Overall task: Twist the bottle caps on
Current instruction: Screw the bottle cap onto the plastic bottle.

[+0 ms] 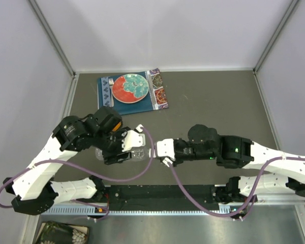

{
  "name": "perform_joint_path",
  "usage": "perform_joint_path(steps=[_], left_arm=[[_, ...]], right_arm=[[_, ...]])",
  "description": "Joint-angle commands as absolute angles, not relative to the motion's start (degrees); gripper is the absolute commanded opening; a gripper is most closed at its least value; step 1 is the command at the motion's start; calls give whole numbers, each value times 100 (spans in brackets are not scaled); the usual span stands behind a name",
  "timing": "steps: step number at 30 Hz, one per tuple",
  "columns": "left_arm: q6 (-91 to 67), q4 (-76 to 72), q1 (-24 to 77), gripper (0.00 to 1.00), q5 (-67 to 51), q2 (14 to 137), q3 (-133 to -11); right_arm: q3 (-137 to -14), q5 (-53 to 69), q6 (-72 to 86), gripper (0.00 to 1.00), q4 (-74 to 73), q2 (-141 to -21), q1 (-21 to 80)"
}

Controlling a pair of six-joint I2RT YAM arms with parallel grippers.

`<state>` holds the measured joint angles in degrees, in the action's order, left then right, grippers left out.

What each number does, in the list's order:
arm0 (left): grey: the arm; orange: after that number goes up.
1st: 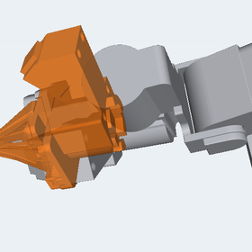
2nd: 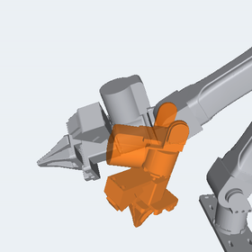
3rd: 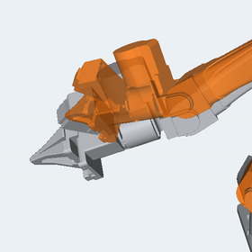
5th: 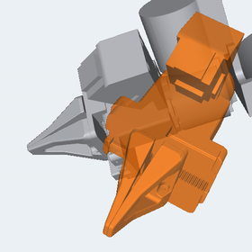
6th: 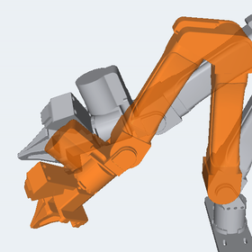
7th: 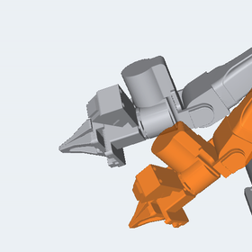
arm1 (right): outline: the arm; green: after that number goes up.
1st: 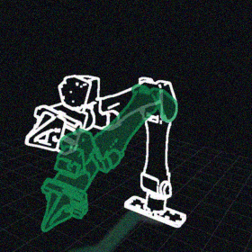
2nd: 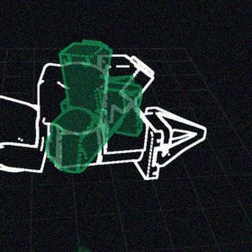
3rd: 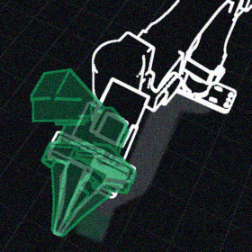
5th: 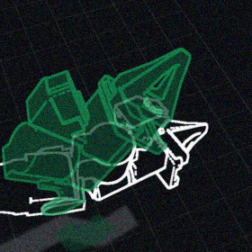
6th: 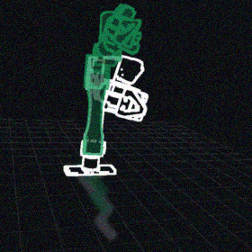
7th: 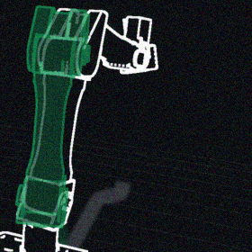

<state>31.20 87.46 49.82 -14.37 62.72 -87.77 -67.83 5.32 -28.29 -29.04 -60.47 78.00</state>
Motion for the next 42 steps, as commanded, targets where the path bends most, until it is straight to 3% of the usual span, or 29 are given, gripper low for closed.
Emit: perform_joint_path(steps=[1, 14, 22, 42], left_arm=[[2663, 6399, 4922, 0, -1530, 6293, -9035], [1943, 5811, 4922, 0, -1872, 6372, -9545], [1635, 4562, 4922, 0, -2731, 6020, -8798], [1486, 4087, 4931, 0, -2715, 5766, -8297]], right_arm=[[-6846, 2117, -2110, 6, -1644, -6416, 7726], [-6873, 2680, -1565, 6, -423, -6179, 7129], [-7505, 3418, -1187, 6, -360, -6345, 6777], [-8420, 3515, -1530, 7, -2294, -6899, 6706]])
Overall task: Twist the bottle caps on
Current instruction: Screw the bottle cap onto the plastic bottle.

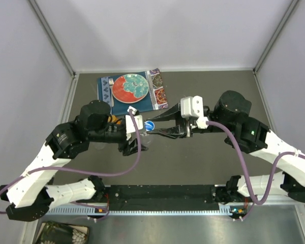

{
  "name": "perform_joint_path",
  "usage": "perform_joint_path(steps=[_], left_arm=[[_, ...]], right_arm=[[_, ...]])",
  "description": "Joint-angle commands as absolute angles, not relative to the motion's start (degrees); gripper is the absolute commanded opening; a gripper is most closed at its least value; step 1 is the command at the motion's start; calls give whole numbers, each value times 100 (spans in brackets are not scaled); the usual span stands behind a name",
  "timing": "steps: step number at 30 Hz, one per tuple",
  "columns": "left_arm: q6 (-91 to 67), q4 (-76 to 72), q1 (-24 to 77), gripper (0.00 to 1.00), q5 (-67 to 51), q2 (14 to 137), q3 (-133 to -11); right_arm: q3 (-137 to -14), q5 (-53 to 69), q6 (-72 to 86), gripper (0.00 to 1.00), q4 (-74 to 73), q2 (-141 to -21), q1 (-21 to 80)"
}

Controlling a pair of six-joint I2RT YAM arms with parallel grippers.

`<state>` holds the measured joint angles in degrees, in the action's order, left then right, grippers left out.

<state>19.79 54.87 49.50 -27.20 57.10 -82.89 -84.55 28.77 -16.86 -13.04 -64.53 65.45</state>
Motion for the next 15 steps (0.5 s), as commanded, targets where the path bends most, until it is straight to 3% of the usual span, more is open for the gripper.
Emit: perform_joint_path(steps=[1, 15], left_arm=[[1451, 4043, 4922, 0, -2777, 5748, -8279], [510, 3340, 4861, 0, -3015, 5994, -8323]], right_arm=[[-8446, 3533, -1460, 7, -2285, -6926, 6715], [-8807, 3911, -879, 9, -2417, -7321, 6504]])
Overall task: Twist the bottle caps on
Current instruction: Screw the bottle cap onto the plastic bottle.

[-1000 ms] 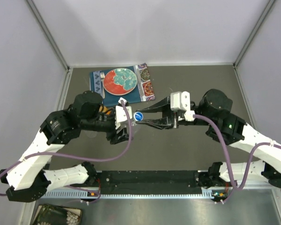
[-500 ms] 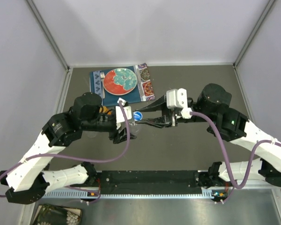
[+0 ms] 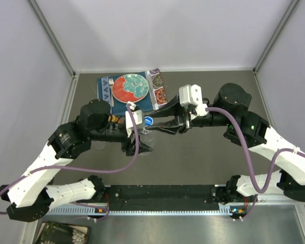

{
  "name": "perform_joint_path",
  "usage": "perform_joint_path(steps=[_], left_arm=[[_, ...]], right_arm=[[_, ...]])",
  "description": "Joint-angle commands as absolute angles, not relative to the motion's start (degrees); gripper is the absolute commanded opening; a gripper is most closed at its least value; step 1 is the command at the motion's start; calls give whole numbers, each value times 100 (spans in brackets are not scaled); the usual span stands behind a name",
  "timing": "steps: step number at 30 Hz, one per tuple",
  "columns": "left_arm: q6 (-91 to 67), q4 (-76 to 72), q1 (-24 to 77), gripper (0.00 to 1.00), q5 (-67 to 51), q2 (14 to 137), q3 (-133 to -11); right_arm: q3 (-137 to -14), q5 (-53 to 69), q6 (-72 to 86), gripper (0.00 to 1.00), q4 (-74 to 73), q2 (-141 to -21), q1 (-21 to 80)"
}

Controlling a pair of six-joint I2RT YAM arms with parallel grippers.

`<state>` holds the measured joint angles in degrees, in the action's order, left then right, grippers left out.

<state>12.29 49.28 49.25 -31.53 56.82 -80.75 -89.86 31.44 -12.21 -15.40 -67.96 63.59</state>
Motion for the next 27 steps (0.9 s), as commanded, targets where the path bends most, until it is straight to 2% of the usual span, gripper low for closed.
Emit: perform_joint_path(steps=[1, 8, 15, 20, 22, 25, 27], left_arm=[[466, 3227, 4852, 0, -2962, 6003, -8349], [307, 3032, 4808, 0, -1953, 6099, -8525], [281, 2287, 4808, 0, -1012, 6021, -8288], [18, 2188, 4808, 0, -90, 6064, -8262], [-217, 2180, 4773, 0, -53, 6073, -8244], [-465, 2145, 4720, 0, -289, 6082, -8166], [-562, 2118, 4685, 0, -622, 6065, -8104]], right_arm=[[-8815, 3920, -801, 9, -2426, -7356, 6487], [-8982, 3534, -282, 4, -2435, -7567, 6469], [-8965, 3007, 254, 2, -2408, -7778, 6460], [-8939, 2515, 474, 1, -2338, -7822, 6460], [-8947, 2426, 553, 1, -2259, -7831, 6460], [-8973, 2302, 615, 7, -2083, -7849, 6460], [-9113, 2355, 615, 15, -2048, -7892, 6469]])
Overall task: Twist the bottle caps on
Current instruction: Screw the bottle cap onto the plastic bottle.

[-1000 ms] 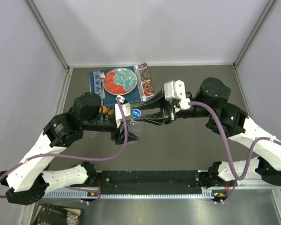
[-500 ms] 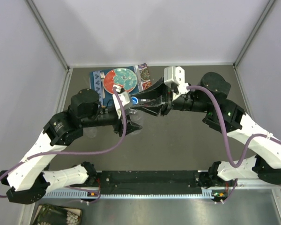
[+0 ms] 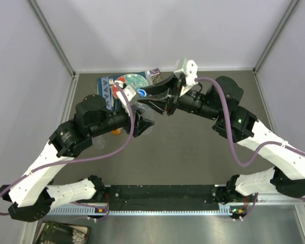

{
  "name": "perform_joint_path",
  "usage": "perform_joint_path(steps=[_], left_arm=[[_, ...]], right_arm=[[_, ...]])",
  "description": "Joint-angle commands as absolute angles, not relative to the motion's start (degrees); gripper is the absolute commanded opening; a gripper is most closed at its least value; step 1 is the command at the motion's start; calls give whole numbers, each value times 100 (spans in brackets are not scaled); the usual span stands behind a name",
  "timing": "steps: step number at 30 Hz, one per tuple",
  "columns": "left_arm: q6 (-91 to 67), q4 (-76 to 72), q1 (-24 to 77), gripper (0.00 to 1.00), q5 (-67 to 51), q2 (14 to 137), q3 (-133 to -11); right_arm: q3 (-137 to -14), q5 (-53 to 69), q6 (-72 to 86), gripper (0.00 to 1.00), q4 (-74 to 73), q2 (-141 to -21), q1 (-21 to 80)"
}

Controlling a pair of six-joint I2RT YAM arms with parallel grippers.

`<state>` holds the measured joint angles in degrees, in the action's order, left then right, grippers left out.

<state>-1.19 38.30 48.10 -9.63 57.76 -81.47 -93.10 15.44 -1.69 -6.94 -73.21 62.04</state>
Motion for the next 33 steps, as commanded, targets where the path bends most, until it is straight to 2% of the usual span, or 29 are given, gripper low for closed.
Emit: perform_joint_path(steps=[1, 5, 10, 21, 28, 33], left_arm=[[-606, 2101, 4676, 0, -720, 6056, -8025], [-668, 2074, 4606, 0, -870, 5933, -7831], [-589, 2057, 4544, 0, -1124, 5810, -7594], [-255, 2092, 4421, 0, -1599, 5493, -7172], [-308, 2153, 4245, 0, -1670, 5326, -7207], [-369, 2188, 4157, 0, -1837, 5256, -7242]], right_arm=[[-9158, 2364, 598, 18, -2048, -7910, 6460], [-9351, 2277, 554, 29, -2048, -7963, 6460], [-9501, 2136, 510, 37, -2057, -7963, 6442], [-9563, 2329, 501, 48, -2057, -7752, 6293], [-9308, 2505, 439, 59, -2127, -7243, 5960], [-9158, 2470, 422, 63, -2355, -6900, 5661]])
